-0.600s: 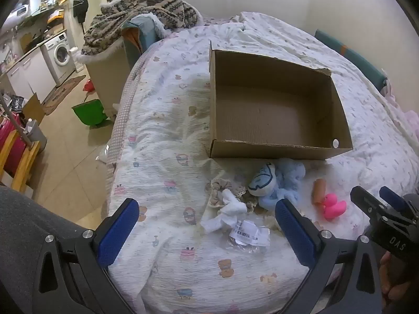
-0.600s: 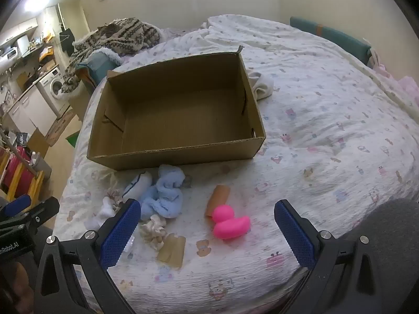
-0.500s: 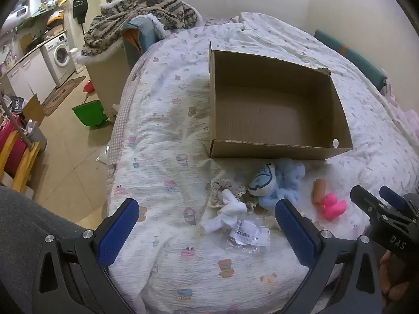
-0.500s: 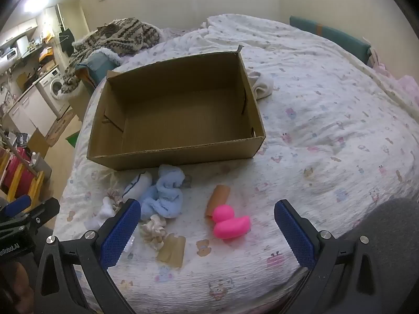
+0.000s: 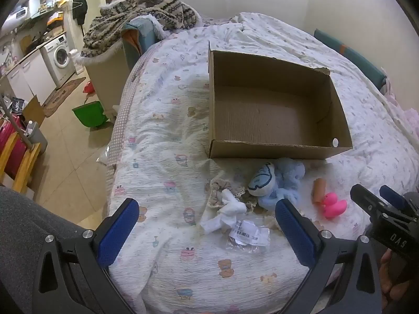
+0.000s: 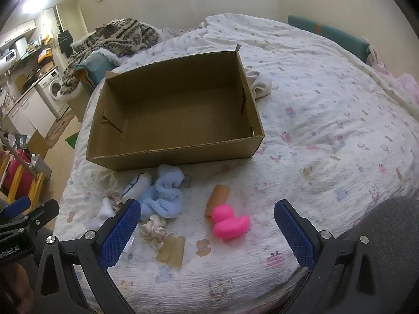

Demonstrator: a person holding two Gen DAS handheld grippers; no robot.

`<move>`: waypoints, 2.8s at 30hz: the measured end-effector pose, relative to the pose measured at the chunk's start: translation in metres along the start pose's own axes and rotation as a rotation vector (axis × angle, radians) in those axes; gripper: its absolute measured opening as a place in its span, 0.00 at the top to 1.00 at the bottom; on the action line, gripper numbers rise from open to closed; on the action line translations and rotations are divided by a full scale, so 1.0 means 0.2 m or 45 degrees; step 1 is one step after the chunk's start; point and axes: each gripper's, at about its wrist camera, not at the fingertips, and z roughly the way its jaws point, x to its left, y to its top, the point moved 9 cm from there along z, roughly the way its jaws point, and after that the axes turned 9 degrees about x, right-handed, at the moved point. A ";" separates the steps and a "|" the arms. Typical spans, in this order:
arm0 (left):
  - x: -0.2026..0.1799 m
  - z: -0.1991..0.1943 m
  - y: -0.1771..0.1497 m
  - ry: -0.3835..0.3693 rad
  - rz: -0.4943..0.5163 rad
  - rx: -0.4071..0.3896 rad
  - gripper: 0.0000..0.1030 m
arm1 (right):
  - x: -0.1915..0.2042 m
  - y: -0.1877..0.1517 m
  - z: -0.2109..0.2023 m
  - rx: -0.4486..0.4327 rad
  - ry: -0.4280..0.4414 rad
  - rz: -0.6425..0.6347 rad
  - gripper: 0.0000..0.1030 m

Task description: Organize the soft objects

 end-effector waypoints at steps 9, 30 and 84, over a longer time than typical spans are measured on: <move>-0.03 -0.01 -0.01 0.008 0.026 -0.014 0.00 | 0.00 0.01 -0.01 0.005 0.009 0.007 0.00; -0.03 0.00 -0.01 0.010 0.029 -0.013 0.00 | -0.01 0.00 0.01 0.011 0.013 0.011 0.00; 0.08 0.06 -0.02 -0.036 -0.126 0.073 0.00 | -0.22 -0.06 0.41 0.713 0.182 0.355 0.00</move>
